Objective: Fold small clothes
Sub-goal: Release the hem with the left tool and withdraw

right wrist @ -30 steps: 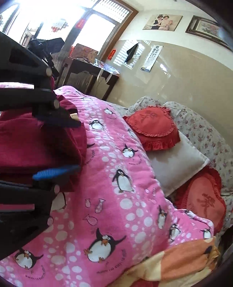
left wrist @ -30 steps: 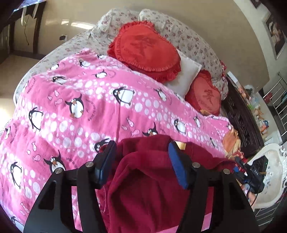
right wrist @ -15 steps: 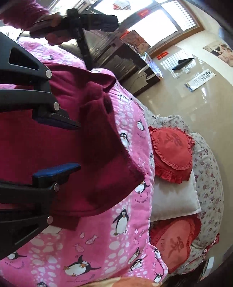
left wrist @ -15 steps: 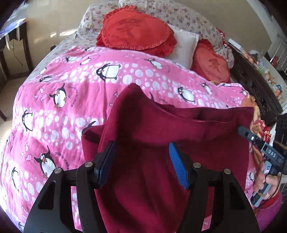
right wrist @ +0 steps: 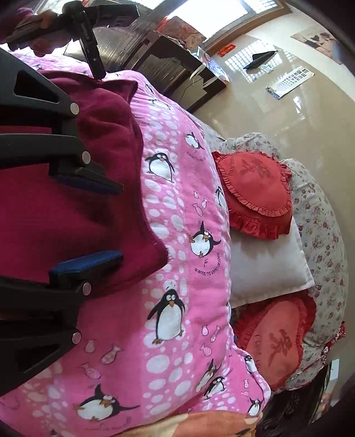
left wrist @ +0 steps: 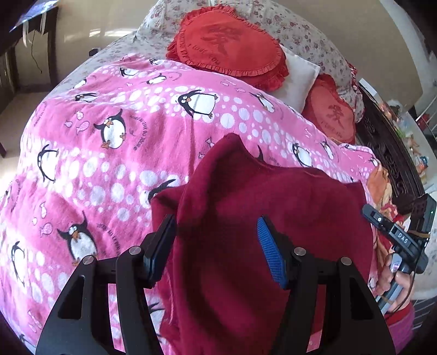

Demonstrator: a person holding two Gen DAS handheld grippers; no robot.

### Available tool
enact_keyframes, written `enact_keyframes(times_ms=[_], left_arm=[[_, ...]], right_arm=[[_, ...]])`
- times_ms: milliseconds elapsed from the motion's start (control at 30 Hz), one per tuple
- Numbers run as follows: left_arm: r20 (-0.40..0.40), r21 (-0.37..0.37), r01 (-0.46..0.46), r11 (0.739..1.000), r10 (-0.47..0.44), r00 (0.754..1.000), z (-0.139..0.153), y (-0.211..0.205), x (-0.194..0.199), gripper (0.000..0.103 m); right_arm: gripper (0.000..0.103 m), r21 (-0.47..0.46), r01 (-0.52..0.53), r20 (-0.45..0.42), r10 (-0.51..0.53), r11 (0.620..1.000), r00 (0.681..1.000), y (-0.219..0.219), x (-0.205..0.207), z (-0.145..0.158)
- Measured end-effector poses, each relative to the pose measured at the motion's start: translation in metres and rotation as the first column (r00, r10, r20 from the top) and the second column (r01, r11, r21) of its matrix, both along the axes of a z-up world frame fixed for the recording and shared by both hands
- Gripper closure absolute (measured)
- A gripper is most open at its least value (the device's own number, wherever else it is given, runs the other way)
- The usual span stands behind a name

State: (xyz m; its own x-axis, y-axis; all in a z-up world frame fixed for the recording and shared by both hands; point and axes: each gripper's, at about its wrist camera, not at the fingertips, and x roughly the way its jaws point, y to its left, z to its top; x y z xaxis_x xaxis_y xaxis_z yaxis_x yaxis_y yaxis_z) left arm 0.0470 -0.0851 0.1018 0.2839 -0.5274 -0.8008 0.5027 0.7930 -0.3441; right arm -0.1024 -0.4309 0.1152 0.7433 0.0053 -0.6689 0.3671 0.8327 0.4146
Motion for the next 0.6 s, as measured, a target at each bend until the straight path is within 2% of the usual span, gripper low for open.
enact_keyframes(times_ms=[67, 167, 233, 267, 367, 467, 600], left_arm=[[-0.002, 0.015, 0.018, 1.0, -0.018, 1.0, -0.001, 0.013, -0.01, 0.041], [-0.023, 0.004, 0.042, 0.999, -0.042, 0.999, -0.007, 0.036, -0.03, 0.041], [-0.05, -0.008, 0.056, 0.998, -0.056, 0.997, -0.014, 0.049, -0.046, 0.041], [-0.068, -0.004, 0.073, 0.997, -0.073, 0.995, -0.018, 0.054, -0.054, 0.041], [-0.084, 0.012, 0.105, 0.994, -0.104, 0.991, -0.029, 0.063, -0.074, 0.041], [-0.113, 0.024, 0.125, 0.992, -0.121, 0.986, -0.042, 0.065, -0.085, 0.042], [-0.131, -0.019, 0.112, 0.994, -0.114, 0.985, -0.048, 0.064, -0.087, 0.042]], right_arm=[[0.056, 0.025, -0.034, 0.014, 0.034, 0.999, 0.999, 0.011, -0.022, 0.005], [0.056, 0.027, -0.107, -0.01, 0.107, 0.994, 0.994, 0.043, -0.043, 0.003], [0.056, 0.015, -0.153, -0.022, 0.153, 0.988, 0.988, 0.063, -0.05, -0.001], [0.056, -0.019, -0.17, -0.043, 0.169, 0.985, 0.985, 0.077, -0.056, -0.003], [0.056, -0.113, -0.136, -0.057, 0.131, 0.984, 0.99, 0.094, -0.075, -0.002], [0.056, -0.094, -0.06, -0.032, 0.057, 0.994, 0.998, 0.088, -0.101, -0.003], [0.056, -0.101, 0.054, -0.049, -0.059, 0.993, 0.997, 0.068, -0.13, -0.008]])
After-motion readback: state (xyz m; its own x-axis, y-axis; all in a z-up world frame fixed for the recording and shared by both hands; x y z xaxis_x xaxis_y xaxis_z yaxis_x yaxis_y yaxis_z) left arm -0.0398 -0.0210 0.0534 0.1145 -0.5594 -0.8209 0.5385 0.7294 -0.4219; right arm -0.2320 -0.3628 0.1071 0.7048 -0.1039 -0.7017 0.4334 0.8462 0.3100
